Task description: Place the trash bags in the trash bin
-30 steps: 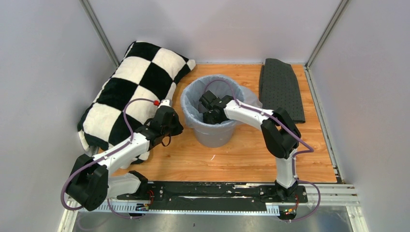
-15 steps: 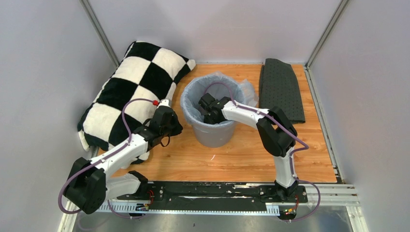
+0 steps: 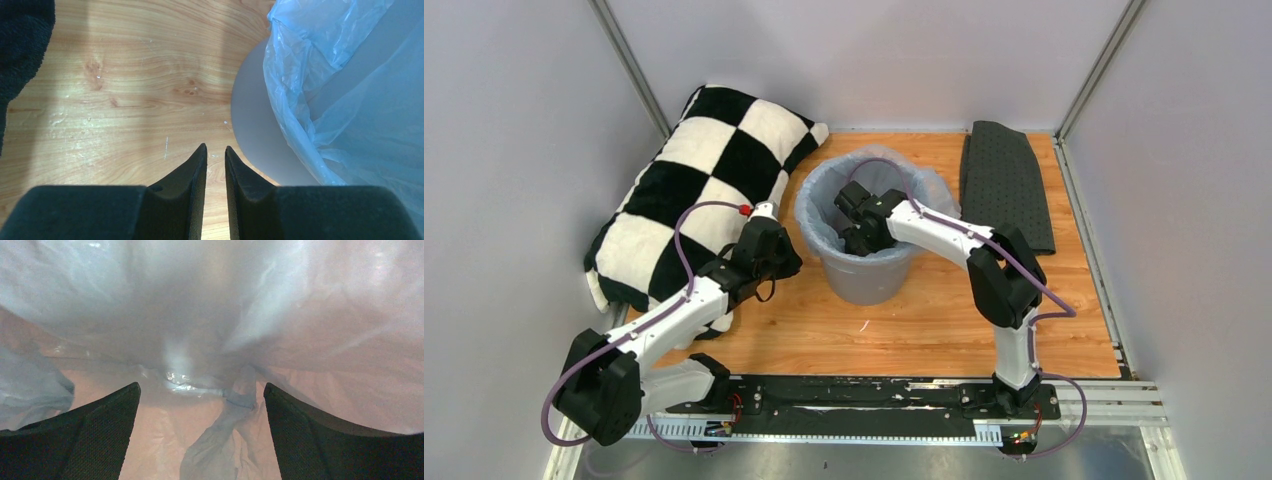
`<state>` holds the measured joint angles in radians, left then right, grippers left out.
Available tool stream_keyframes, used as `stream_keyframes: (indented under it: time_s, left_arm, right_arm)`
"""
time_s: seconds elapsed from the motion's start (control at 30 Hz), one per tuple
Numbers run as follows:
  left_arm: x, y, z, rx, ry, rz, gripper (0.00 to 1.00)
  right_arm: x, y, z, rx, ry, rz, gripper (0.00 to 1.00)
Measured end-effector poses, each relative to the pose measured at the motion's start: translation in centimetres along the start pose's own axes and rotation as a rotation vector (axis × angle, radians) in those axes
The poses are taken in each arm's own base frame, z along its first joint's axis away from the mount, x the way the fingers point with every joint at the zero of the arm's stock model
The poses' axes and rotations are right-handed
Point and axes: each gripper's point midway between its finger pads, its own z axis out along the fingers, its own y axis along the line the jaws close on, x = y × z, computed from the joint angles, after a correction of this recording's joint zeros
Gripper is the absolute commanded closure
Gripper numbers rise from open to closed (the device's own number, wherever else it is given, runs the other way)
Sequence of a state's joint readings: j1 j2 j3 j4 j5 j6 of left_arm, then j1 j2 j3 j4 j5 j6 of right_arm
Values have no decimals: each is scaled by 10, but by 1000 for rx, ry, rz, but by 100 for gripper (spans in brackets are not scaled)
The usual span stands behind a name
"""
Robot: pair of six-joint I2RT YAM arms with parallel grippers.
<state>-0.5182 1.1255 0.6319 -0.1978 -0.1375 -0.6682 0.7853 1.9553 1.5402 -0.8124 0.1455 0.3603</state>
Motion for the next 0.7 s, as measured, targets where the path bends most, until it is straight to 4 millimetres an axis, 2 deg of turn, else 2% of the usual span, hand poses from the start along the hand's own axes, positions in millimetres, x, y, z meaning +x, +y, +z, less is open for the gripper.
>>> stream_keyframes:
  time_s: [0.13,0.37,0.7]
  left_arm:
    - [0,-1,0,3,1,2,77]
    - [-1,-2,-6,9,8,7,76]
    - [-41,-24,-43,74,-84,15,70]
  right_arm:
    - [-7,-1,-11,0,-27,10,7]
    - [-4,-1,-12,14,-21,9,8]
    - [0,-3,-8,26,-11,10,9]
